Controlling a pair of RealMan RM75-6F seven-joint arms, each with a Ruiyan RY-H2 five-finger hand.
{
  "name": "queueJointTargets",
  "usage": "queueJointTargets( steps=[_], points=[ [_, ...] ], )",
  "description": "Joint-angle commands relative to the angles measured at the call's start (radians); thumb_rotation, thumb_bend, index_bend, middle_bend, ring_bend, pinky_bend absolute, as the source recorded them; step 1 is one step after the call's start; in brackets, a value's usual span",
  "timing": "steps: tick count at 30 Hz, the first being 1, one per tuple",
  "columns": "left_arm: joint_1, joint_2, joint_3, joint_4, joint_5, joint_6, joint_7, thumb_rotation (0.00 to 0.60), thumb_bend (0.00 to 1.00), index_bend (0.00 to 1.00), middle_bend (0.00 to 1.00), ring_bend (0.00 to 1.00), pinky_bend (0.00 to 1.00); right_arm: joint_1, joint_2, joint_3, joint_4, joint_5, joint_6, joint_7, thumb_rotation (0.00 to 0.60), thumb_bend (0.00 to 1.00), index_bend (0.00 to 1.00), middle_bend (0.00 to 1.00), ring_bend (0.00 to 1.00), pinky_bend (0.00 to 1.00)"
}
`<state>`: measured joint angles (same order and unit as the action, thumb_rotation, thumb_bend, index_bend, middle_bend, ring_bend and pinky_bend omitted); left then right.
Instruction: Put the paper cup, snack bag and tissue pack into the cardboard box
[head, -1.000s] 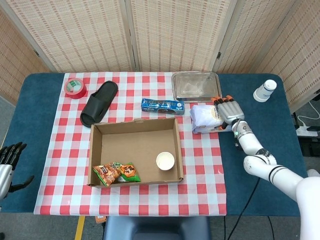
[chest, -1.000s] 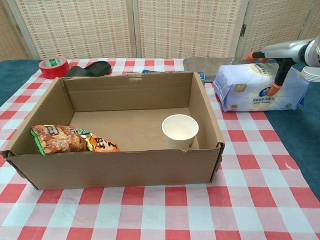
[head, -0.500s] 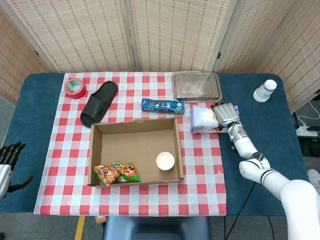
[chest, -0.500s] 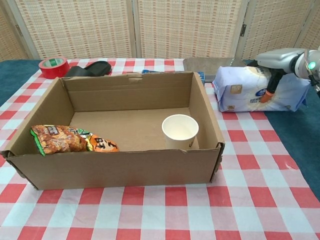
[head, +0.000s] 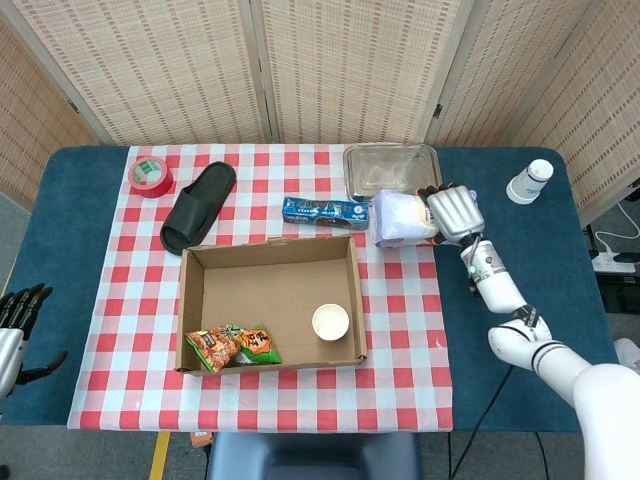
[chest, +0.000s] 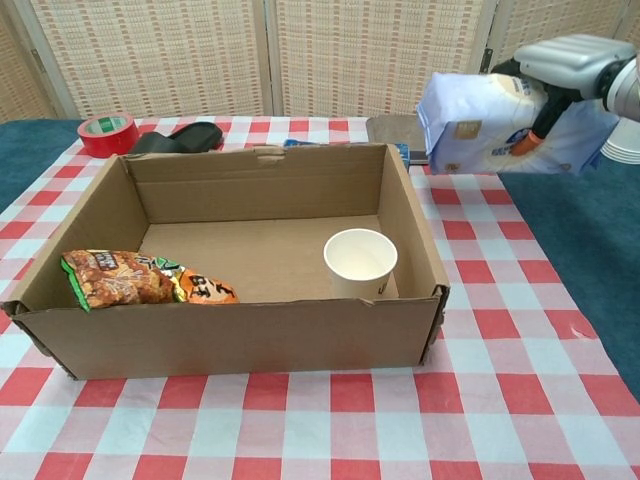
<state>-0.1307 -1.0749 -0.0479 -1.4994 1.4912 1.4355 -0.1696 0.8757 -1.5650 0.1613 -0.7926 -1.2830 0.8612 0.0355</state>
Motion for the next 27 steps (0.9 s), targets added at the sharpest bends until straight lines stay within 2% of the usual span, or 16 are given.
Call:
queueJointTargets(
  steps=[1, 7, 9, 15, 21, 27],
  points=[
    [0.0, 0.0, 0.001, -0.001, 0.001, 0.001, 0.001, 0.6, 0.22, 0.0, 0.0, 0.0, 0.0, 0.003, 0.128, 0.076, -0.208, 0.02, 0.09, -0.116, 0.6, 0.03, 0.9, 0.62, 0.64, 0.82],
    [0.003, 0.001, 0.002, -0.004, 0.004, 0.006, 0.002, 0.6, 0.23, 0.0, 0.0, 0.0, 0.0, 0.0, 0.251, 0.164, -0.52, 0.087, 0.154, -0.24, 0.6, 0.03, 0.91, 0.62, 0.64, 0.82],
    [0.003, 0.002, 0.003, -0.004, 0.006, 0.008, 0.001, 0.6, 0.22, 0.0, 0.0, 0.0, 0.0, -0.003, 0.278, 0.178, -0.613, 0.108, 0.161, -0.27, 0.6, 0.03, 0.91, 0.62, 0.64, 0.82],
    [0.003, 0.002, 0.005, -0.003, 0.01, 0.007, -0.001, 0.6, 0.22, 0.0, 0.0, 0.0, 0.0, 0.004, 0.304, 0.188, -0.794, 0.12, 0.172, -0.322, 0.6, 0.03, 0.91, 0.62, 0.64, 0.82],
    [0.004, 0.003, 0.005, -0.004, 0.011, 0.01, -0.002, 0.6, 0.22, 0.0, 0.0, 0.0, 0.0, 0.02, 0.276, 0.17, -0.887, 0.106, 0.164, -0.336, 0.6, 0.03, 0.91, 0.63, 0.64, 0.82],
    [0.006, 0.005, 0.004, -0.001, 0.009, 0.013, -0.01, 0.6, 0.23, 0.0, 0.0, 0.0, 0.0, 0.031, 0.186, 0.124, -0.846, 0.019, 0.169, -0.287, 0.6, 0.03, 0.93, 0.63, 0.65, 0.83]
  ],
)
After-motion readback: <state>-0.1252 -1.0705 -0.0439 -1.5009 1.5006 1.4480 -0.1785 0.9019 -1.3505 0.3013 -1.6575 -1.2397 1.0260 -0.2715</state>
